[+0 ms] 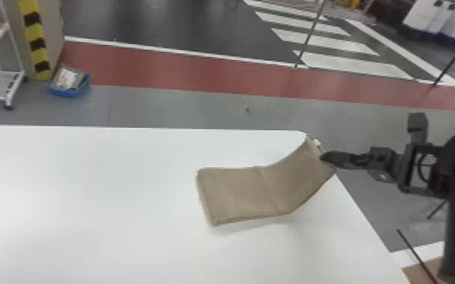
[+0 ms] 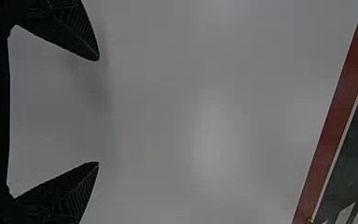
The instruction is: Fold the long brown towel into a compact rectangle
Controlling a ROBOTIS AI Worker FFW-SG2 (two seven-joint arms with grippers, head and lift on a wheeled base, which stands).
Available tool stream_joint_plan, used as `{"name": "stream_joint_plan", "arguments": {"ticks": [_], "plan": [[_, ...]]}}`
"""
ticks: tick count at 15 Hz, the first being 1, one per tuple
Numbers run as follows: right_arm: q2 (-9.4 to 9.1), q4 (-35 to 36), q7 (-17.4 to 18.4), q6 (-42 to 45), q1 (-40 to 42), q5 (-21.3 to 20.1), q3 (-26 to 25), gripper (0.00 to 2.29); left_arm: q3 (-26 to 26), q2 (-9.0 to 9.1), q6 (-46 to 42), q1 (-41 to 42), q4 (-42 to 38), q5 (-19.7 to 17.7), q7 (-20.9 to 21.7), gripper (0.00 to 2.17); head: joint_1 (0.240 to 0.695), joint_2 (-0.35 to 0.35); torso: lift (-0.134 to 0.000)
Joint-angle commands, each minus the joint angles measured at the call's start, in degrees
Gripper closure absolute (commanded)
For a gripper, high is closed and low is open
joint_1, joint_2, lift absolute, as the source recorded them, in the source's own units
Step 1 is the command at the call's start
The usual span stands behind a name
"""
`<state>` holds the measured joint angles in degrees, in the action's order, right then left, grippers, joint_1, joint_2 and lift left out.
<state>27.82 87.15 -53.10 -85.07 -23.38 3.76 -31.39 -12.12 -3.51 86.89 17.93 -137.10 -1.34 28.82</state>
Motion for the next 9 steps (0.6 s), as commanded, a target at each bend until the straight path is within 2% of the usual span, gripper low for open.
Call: {"name": "stream_joint_plan", "arguments": {"ticks": [1, 4, 5, 9], "plan": [[-3.48, 5.0, 0.0, -2.3, 0.3, 1.8, -0.2, 1.39, -0.1, 0.00, 0.1, 0.1, -0.1, 0.0, 0.0, 0.09, 0.695, -0.322, -0.124], [-8.66, 10.2, 0.1, -5.0, 1.1, 3.9, 2.6, 1.39, -0.4, 0.00, 0.1, 0.3, -0.3, 0.0, 0.1, 0.09, 0.695, -0.273, -0.124], [-10.16, 11.7, 0.0, -5.0, 1.7, 3.4, 4.4, 1.39, -0.6, 0.00, 0.1, 0.4, -0.4, 0.0, 0.2, 0.09, 0.695, -0.220, -0.124], [-12.79, 14.6, 0.2, -5.0, 4.0, 1.4, 11.6, 1.39, -1.5, 0.00, -0.1, 0.7, -0.4, -0.4, 0.4, 0.09, 0.695, -0.127, -0.124]]}}
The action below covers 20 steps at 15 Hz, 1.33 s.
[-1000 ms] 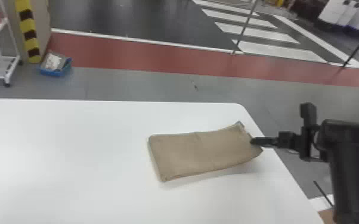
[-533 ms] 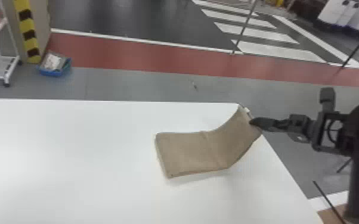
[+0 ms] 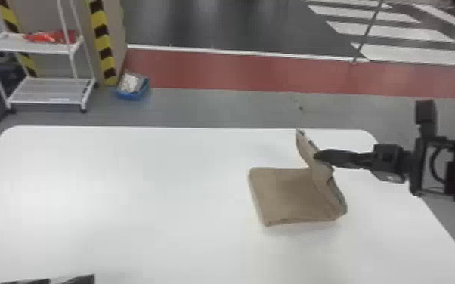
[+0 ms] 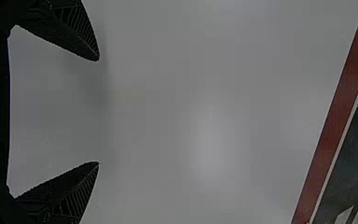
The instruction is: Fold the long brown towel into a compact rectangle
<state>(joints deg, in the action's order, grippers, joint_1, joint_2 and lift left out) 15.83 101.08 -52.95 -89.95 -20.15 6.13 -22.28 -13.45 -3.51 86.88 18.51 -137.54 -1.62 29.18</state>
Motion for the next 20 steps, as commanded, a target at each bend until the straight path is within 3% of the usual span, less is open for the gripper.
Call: {"name": "stream_joint_plan", "arguments": {"ticks": [1, 12, 13, 14, 15, 17, 19, 20], "plan": [[-1.33, 0.7, 0.0, -0.1, 0.9, -1.6, 3.9, 1.39, -0.2, 0.00, -0.1, 0.1, 0.1, -0.2, 0.0, 0.09, 0.695, -0.090, -0.124], [-6.08, 1.0, 0.1, 0.2, 3.3, -4.4, 17.0, 1.37, -0.8, 0.00, -0.1, 0.2, -0.4, -0.6, 0.1, 0.09, 0.695, 0.068, -0.124], [-6.34, 1.0, 0.2, 1.2, 3.7, -4.5, 17.7, 0.93, -0.8, 0.00, -0.1, 0.2, -0.3, -0.6, 0.1, 0.09, 0.695, 0.079, -0.124], [-7.05, 1.0, 0.5, 2.3, 4.3, -4.4, 17.9, 0.22, -0.8, 0.00, -0.1, 0.2, -0.3, -0.6, 0.1, 0.09, 0.695, 0.092, -0.124], [-7.49, 1.0, 0.0, 2.6, 4.6, -4.3, 18.1, 0.01, -0.8, 0.00, -0.3, 0.2, -0.3, -0.6, 0.1, 0.09, 0.695, 0.103, -0.124], [-8.01, 1.1, 0.0, 4.6, 5.1, -0.5, 16.9, 0.00, -0.8, 0.00, -0.3, 0.2, -0.2, -0.7, 0.1, 0.09, 0.695, 0.121, -0.124], [-9.77, 1.0, 1.4, 10.9, 5.3, 3.3, 13.9, 0.02, -0.8, 0.00, -0.3, 0.2, -0.3, -0.7, 0.1, 0.09, 0.695, 0.143, -0.124], [-10.30, 1.0, 4.0, 14.1, 5.3, 4.9, 13.5, 0.03, -0.8, 0.00, -0.3, 0.2, -0.3, -0.7, 0.1, 0.09, 0.695, 0.146, -0.124]]}}
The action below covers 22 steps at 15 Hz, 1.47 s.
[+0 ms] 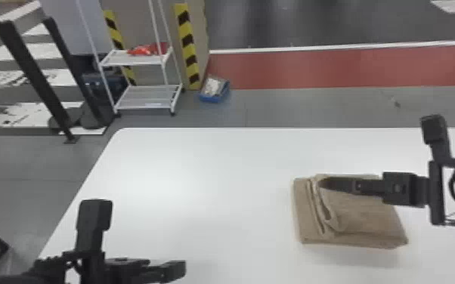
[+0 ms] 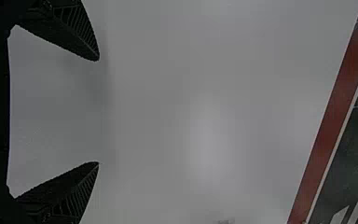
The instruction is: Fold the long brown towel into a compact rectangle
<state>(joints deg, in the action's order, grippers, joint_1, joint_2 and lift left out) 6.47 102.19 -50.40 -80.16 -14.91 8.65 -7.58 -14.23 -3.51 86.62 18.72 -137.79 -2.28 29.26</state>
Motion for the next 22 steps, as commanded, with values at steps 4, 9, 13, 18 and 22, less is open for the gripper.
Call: {"name": "stream_joint_plan", "arguments": {"ticks": [4, 9, 13, 18, 22], "plan": [[-2.08, -9.1, 8.4, 16.4, -4.2, -0.1, 3.1, 0.13, 0.2, 0.00, 0.0, 0.0, -0.1, 0.0, 0.1, 0.09, 0.695, 0.135, -0.124], [-4.45, -24.1, 12.0, 18.1, -13.0, -7.4, 10.0, 0.13, -0.2, 0.00, 0.2, 0.4, -0.8, 0.0, 0.4, 0.09, 0.695, 0.154, -0.124], [-5.50, -30.5, 12.5, 12.2, -17.7, -8.1, 12.1, 0.13, -0.1, 0.00, 0.0, 0.4, -0.8, 0.0, 0.4, 0.09, 0.695, 0.177, -0.124], [-5.50, -33.0, 9.5, 5.1, -19.1, -6.7, 12.6, 0.69, -0.3, 0.00, 0.2, 0.6, -0.8, 0.0, 0.4, 0.09, 0.695, 0.200, -0.124], [-5.50, -32.4, 8.0, 3.0, -18.7, -6.5, 12.7, 1.30, -0.4, 0.00, 0.0, 0.6, -0.6, 0.0, 0.4, 0.09, 0.695, 0.218, -0.124]]}}
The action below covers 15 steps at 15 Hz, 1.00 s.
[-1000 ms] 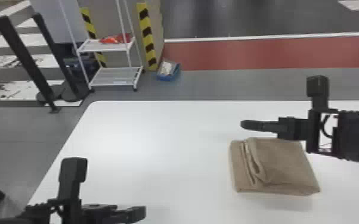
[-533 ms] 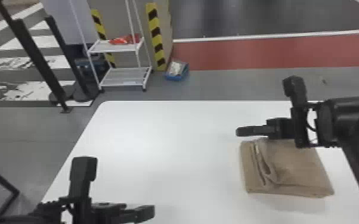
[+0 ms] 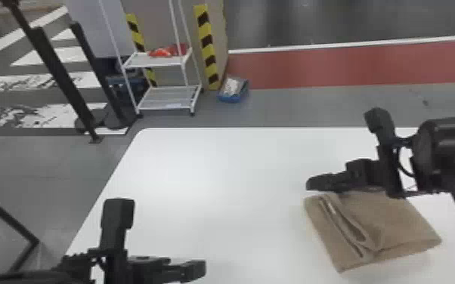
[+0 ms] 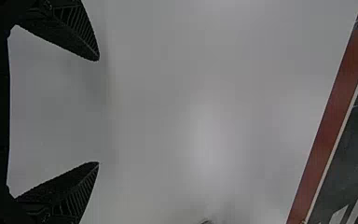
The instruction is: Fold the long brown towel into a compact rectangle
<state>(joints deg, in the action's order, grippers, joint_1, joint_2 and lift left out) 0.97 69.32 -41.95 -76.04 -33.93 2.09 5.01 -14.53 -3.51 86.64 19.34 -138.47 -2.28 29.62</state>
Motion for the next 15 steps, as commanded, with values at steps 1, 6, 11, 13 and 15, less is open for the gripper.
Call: {"name": "stream_joint_plan", "arguments": {"ticks": [1, 6, 11, 13, 15], "plan": [[0.00, 1.9, -1.2, -2.3, 1.1, 0.0, 0.1, 1.30, -0.1, 0.00, 0.0, 0.0, 0.1, 0.0, 0.0, 0.09, 0.695, 0.219, -0.124], [0.61, 8.0, -5.3, -14.0, 2.5, -0.5, 2.1, 1.30, -0.6, 0.00, 0.0, 0.0, 0.2, 0.0, 0.1, 0.09, 0.695, 0.245, -0.124], [2.37, 14.7, -9.7, -14.0, 4.7, -1.0, 4.0, 1.30, -0.6, 0.00, 0.0, 0.0, 0.3, 0.0, 0.0, 0.09, 0.695, 0.267, -0.124], [3.43, 16.2, -11.2, -14.0, 4.9, -0.9, 4.3, 1.30, -0.6, 0.00, 0.0, 0.0, 0.3, 0.0, 0.0, 0.09, 0.695, 0.269, -0.124], [3.95, 17.7, -11.3, -14.0, 6.0, -0.9, 4.4, 1.30, -0.5, 0.00, 0.0, -0.1, 0.3, 0.0, 0.0, 0.09, 0.695, 0.266, -0.124]]}}
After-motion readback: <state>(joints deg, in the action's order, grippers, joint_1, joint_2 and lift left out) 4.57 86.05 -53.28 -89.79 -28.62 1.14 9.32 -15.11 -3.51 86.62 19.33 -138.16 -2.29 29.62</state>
